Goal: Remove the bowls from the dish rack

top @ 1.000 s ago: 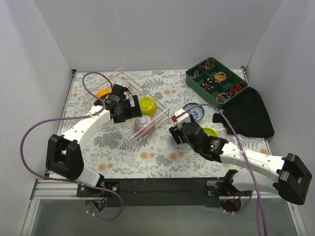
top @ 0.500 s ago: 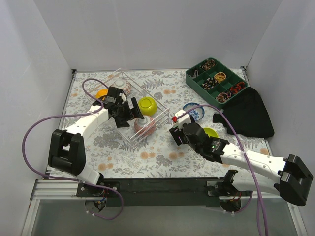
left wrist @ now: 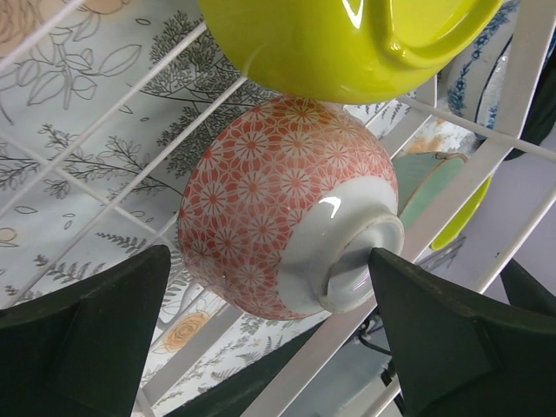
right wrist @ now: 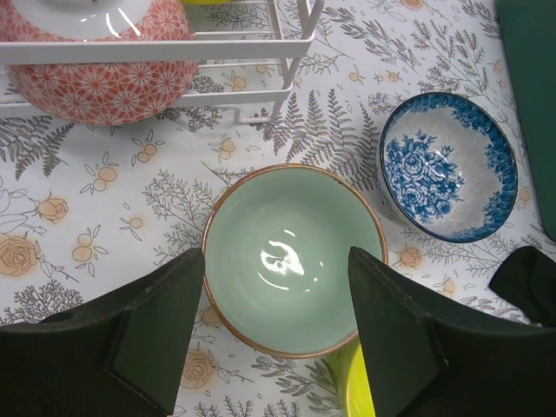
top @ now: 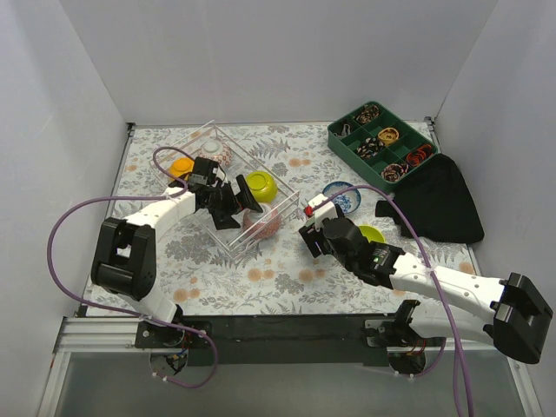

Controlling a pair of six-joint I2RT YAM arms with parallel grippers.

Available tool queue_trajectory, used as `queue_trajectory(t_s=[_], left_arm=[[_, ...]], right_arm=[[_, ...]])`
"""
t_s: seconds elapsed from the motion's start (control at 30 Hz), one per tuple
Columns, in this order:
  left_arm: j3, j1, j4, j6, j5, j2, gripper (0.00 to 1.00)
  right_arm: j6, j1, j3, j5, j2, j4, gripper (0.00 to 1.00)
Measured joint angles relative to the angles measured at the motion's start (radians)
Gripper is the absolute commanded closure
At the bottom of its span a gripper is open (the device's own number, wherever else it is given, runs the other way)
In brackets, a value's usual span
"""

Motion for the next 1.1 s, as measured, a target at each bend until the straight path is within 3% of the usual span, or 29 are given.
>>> queue_trajectory(t_s=[0.67,1.1], left_arm=[[-0.061,0.011,0.106,-0.174,0.075,0.014,0.02],[-0.080,0.003,0.135,-0.249,0.014,-0.013,0.20]], right_arm=[[0.000,0.000,0.000,-0.011,0.000,0.000,0.25],[0.001,0.000,-0.003,-0.011,-0.006,-0.021,0.25]])
